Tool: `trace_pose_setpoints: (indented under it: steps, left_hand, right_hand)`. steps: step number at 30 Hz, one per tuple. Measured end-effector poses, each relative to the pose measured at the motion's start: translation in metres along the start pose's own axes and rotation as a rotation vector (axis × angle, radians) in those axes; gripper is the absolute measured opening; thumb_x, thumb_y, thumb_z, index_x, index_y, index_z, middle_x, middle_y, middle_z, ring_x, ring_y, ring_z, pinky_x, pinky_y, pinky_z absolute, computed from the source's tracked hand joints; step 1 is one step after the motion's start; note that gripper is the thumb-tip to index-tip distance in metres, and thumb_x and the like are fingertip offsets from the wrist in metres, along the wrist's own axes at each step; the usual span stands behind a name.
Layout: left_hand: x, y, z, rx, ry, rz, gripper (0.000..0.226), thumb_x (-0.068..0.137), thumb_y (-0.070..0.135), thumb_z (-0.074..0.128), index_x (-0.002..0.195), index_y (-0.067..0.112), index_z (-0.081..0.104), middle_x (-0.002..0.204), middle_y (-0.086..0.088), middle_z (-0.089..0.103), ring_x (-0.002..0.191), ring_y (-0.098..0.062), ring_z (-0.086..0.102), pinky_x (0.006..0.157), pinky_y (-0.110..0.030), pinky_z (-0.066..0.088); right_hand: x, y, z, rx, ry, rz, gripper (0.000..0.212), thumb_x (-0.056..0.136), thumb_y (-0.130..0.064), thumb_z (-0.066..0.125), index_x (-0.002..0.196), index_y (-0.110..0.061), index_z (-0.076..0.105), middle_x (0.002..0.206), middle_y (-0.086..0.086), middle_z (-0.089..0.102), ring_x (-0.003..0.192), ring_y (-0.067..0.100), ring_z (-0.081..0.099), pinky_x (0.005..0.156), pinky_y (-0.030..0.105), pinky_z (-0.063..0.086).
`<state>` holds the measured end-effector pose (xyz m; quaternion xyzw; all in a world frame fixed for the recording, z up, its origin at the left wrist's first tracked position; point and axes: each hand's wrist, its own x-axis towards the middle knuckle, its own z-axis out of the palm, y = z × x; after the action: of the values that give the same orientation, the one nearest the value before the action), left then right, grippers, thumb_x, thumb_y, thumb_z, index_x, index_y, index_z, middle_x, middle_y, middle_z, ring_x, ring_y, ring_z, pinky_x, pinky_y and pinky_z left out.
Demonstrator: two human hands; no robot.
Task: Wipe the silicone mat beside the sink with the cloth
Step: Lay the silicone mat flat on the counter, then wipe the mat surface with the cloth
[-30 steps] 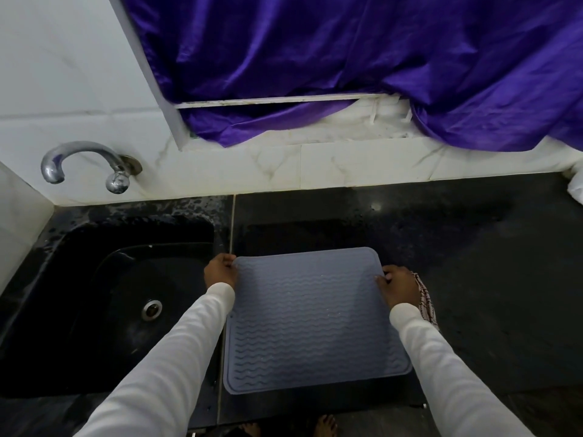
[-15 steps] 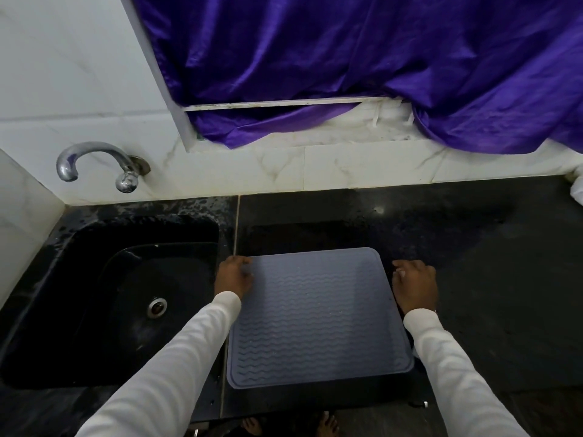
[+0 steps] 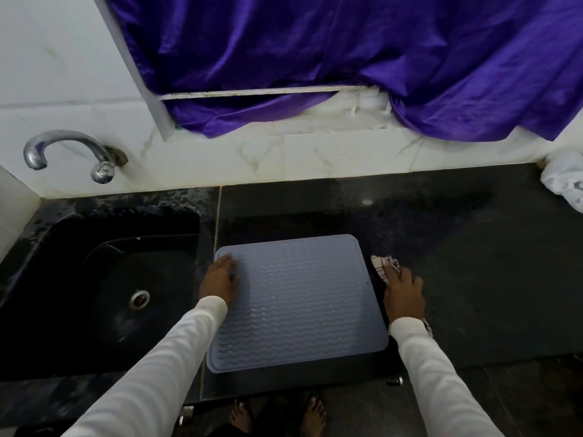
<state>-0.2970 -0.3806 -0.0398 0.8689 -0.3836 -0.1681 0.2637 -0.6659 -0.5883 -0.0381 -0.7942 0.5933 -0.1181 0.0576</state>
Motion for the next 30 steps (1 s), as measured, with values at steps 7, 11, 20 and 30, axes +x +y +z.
trace_pose_setpoints:
  steps: [7, 11, 20, 30]
  left_hand:
    - [0.000, -0.005, -0.002, -0.007, -0.022, 0.020, 0.043, 0.084, 0.008, 0.067, 0.126, 0.015, 0.060, 0.143, -0.006, 0.050, 0.129, -0.028, 0.048, 0.110, -0.037, 0.038]
    - [0.001, -0.008, -0.003, 0.015, -0.031, 0.043, 0.041, 0.083, 0.008, 0.069, 0.123, 0.015, 0.062, 0.142, -0.006, 0.052, 0.128, -0.028, 0.050, 0.108, -0.035, 0.037]
    - [-0.007, -0.007, -0.007, -0.055, 0.016, 0.045, 0.043, 0.087, 0.013, 0.064, 0.129, 0.020, 0.056, 0.142, -0.002, 0.050, 0.130, -0.026, 0.045, 0.111, -0.043, 0.036]
    - [0.028, -0.052, -0.032, 0.035, 0.064, 0.100, 0.047, 0.092, 0.021, 0.057, 0.137, 0.019, 0.049, 0.144, -0.005, 0.048, 0.136, -0.024, 0.039, 0.118, -0.045, 0.023]
  right_hand:
    - [0.015, 0.010, -0.010, 0.414, 0.096, 0.068, 0.046, 0.079, 0.012, 0.056, 0.119, -0.009, 0.066, 0.110, 0.017, 0.064, 0.095, 0.038, 0.061, 0.086, 0.043, 0.052]
    - [0.012, -0.009, -0.044, 0.808, 0.115, 0.205, 0.041, 0.087, -0.002, 0.061, 0.125, -0.017, 0.063, 0.121, 0.004, 0.063, 0.109, 0.019, 0.059, 0.098, 0.033, 0.046]
    - [0.012, -0.105, -0.110, 1.193, 0.177, 0.180, 0.035, 0.083, -0.004, 0.068, 0.110, -0.023, 0.056, 0.100, -0.006, 0.066, 0.090, 0.003, 0.063, 0.078, 0.020, 0.051]
    - [-0.011, -0.299, -0.027, 0.860, 0.064, -0.259, 0.022, 0.081, -0.008, 0.065, 0.102, -0.014, 0.064, 0.106, 0.002, 0.061, 0.097, 0.015, 0.059, 0.087, 0.027, 0.048]
